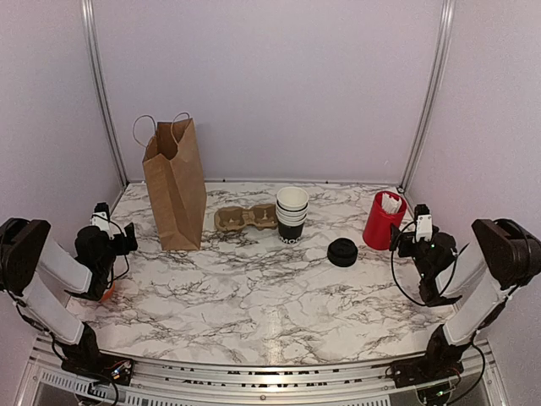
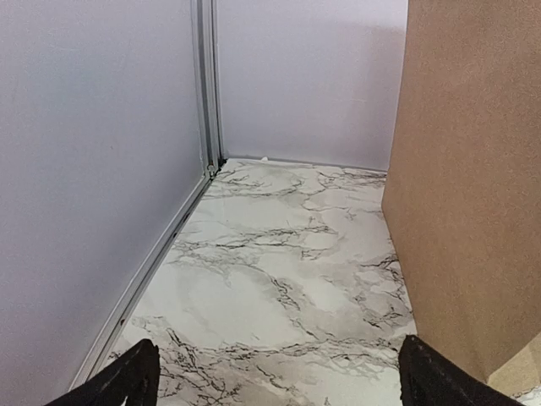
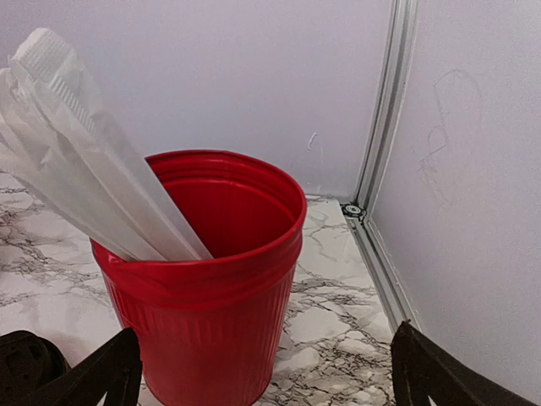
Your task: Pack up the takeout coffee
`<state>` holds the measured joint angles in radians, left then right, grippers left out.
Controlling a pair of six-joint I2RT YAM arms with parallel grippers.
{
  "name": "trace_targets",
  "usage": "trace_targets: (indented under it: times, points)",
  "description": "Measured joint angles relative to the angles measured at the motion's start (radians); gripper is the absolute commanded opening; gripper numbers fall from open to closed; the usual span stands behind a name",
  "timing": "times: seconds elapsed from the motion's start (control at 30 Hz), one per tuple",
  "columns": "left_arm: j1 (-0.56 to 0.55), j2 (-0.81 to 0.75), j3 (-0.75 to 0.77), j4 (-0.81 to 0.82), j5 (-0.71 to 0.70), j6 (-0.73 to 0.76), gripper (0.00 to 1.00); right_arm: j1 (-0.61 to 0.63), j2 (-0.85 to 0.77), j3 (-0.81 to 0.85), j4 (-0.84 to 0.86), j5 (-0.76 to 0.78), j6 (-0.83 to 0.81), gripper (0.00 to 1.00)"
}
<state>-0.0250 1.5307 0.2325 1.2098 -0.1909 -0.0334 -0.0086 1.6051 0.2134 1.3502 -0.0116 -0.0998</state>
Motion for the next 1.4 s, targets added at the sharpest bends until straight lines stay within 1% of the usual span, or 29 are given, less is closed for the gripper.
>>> trace_targets:
  times: [0.9,1.07,1.13,1.27,1.33,1.4]
  points:
    - [0.0,0.0,0.0,0.0,-0.002,0.0,0.99,0.0,0.0,0.0,0.0,0.003,0.0,1.0]
    - [0.0,-0.007,0.0,-0.007,-0.049,-0.01,0.99,0.0,0.0,0.0,0.0,0.013,0.0,1.0]
    - [0.0,-0.036,0.009,-0.046,-0.062,-0.01,0.99,0.0,0.0,0.0,0.001,0.018,0.001,1.0]
    - [-0.034,-0.154,0.081,-0.192,-0.075,-0.001,0.99,0.0,0.0,-0.001,0.005,0.026,0.003,1.0]
    - [-0.053,-0.229,0.112,-0.257,-0.069,-0.024,0.99,0.0,0.0,-0.002,0.008,0.032,0.003,1.0]
    - [-0.068,-0.313,0.136,-0.326,-0.038,-0.082,0.99,0.0,-0.004,-0.012,0.026,0.04,0.006,1.0]
